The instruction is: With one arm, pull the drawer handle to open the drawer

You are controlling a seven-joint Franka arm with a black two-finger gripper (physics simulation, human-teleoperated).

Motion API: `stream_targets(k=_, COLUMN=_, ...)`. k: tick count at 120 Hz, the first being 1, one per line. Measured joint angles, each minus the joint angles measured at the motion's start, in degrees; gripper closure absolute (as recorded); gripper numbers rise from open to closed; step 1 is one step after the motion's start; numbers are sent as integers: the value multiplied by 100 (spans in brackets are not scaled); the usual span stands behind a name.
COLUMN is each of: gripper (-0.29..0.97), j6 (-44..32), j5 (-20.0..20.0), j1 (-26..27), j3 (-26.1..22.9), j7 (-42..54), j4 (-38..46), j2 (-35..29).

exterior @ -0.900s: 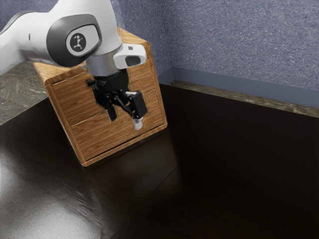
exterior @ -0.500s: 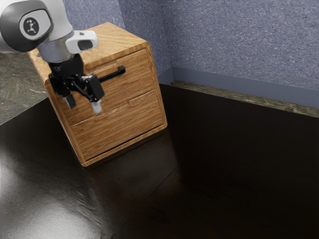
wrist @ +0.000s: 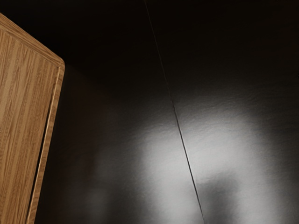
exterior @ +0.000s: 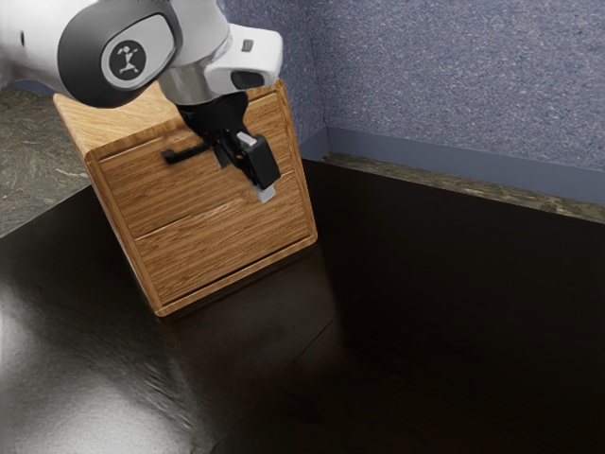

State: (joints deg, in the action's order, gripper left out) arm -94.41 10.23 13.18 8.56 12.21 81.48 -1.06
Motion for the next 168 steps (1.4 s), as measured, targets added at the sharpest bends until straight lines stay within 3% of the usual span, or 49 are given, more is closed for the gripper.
stream_targets(k=32, gripper=0, j6=-172, j5=154, j1=-64, j3=17, j7=343, j4=19, j2=19)
stream_targets(k=59, gripper=0, j6=-631, j5=570, j1=-299, j3=53, j7=546, j4=418, j2=27)
stream_targets(k=115, gripper=0, j6=-1278, j5=782, j1=-873, j3=46, j7=804, j4=431, j2=269)
stream_targets(k=168, gripper=0, j6=-1475, j5=872, j1=-310, j3=55, j7=920, j4=417, j2=324)
